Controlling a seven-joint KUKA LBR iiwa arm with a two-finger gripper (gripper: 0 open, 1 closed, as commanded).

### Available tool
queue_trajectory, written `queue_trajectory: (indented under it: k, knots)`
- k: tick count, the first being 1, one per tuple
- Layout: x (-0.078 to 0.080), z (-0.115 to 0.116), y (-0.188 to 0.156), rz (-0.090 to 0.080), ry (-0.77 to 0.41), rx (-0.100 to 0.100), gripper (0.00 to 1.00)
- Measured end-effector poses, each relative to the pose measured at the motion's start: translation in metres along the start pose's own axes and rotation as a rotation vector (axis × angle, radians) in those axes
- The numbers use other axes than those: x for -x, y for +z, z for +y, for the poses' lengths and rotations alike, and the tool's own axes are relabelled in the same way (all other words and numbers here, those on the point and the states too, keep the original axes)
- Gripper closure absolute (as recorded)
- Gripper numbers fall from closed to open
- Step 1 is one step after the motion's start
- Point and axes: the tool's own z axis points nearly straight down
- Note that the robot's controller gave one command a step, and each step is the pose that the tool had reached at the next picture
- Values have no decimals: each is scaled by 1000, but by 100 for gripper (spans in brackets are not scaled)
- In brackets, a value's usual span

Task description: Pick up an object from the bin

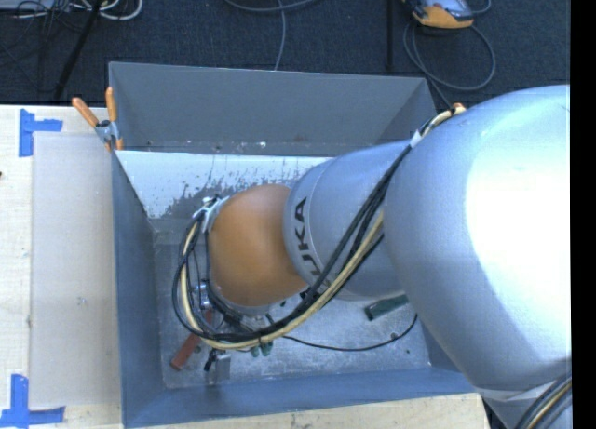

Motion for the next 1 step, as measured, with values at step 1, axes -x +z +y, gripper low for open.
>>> queue_trajectory:
  k: [1]
  knots:
    - [1,-1,-2,-4,4,1,100]
